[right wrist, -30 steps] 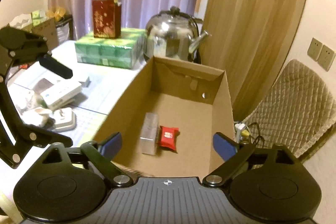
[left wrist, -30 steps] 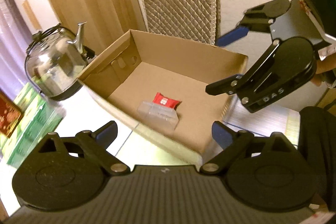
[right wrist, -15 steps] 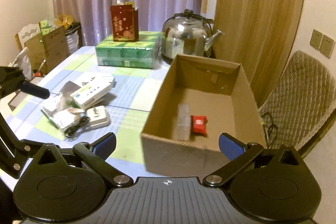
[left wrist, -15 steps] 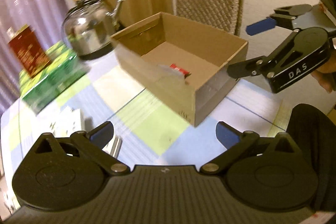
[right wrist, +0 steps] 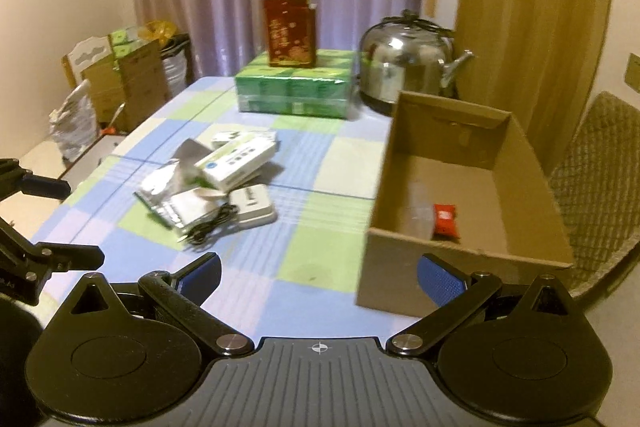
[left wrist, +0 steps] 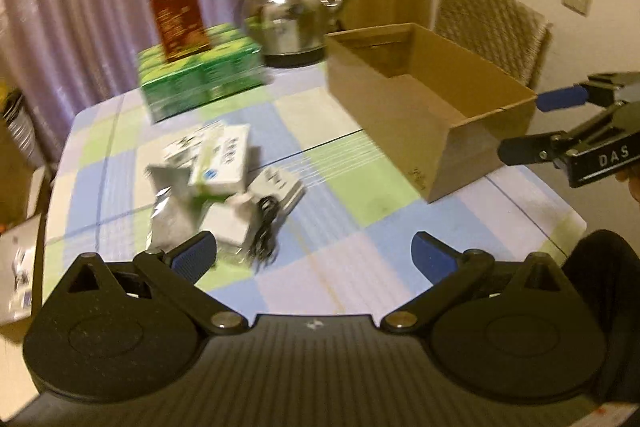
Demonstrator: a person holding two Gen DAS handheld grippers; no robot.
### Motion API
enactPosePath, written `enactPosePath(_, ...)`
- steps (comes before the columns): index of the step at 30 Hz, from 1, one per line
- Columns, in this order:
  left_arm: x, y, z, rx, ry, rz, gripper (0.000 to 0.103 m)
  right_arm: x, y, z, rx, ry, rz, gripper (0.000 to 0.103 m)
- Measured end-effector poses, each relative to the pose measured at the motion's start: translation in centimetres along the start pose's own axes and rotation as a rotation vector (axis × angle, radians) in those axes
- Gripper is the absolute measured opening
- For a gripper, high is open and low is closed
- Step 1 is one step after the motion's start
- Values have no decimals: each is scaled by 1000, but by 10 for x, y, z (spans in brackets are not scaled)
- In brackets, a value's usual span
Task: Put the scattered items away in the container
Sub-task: 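Withdraw both tools from the cardboard box back over the table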
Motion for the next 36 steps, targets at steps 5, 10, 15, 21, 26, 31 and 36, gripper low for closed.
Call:
enactPosePath(5, -27, -1, -25, -36, -63, 54, 102, -18, 15, -5, -25, -17, 33, 101)
enactPosePath(10, -48, 2, -43, -60, -94, 93, 102, -28, 32, -11, -51, -23, 57, 101)
enactPosePath(15, -59, 7, -54, -78, -99, 113, 102, -35, 45, -14, -71, -17, 80, 101)
enactPosePath(21, -65, 18, -59, -90, -98, 123, 102, -37, 62, -14, -86, -2, 99, 101)
enactPosePath(26, -66, 29, -55, -80, -78, 131, 102, -37, 78, -14, -100, 8, 112, 101)
enactPosePath(31, -65, 45, -52, -79, -44, 125, 102, -34, 97, -13, -110, 25, 124, 101)
enactPosePath(36, -60, 66, -50, -85, -3, 109, 102, -27, 117, -13, -125, 41, 133, 101)
Point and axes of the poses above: each gripper's, at about its wrist camera, not at the fingertips, and y roughly the way its jaws point, x to its right, z to its top, the point moved 8 cm from there along y, roughly the way its jaws point, and after that the axes turned 15 degrees about z, right-handed, at the moved point
